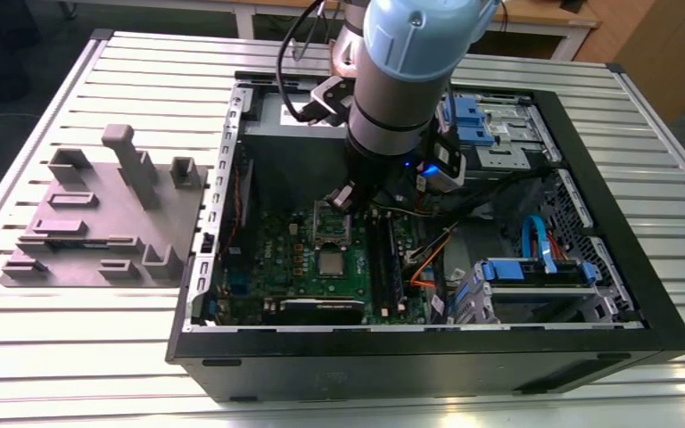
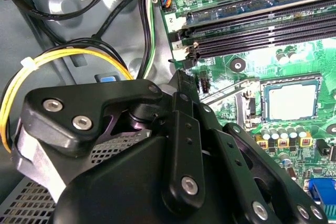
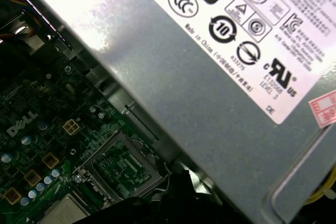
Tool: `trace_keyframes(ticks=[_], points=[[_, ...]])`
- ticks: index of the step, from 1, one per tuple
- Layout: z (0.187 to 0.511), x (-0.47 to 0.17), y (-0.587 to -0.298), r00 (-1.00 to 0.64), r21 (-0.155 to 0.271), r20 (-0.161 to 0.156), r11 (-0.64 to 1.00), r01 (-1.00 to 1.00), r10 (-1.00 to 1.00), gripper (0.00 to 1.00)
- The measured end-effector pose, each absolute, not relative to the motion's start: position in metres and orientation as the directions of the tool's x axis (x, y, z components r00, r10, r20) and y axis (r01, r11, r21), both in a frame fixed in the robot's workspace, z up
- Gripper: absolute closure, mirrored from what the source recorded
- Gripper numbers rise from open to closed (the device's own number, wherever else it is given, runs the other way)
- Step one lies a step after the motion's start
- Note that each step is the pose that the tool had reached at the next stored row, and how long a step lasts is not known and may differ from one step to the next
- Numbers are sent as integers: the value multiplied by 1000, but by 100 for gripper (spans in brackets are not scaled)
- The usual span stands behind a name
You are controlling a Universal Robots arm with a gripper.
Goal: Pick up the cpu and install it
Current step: 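Close the cpu cover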
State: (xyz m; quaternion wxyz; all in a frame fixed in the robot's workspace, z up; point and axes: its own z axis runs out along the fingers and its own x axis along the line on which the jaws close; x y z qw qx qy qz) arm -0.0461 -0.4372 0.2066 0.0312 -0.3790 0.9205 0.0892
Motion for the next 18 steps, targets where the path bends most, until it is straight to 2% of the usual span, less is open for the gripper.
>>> trace_keyframes(ticks=[18], points=[[214, -46, -437, -711, 129, -110, 699, -703, -695, 90]])
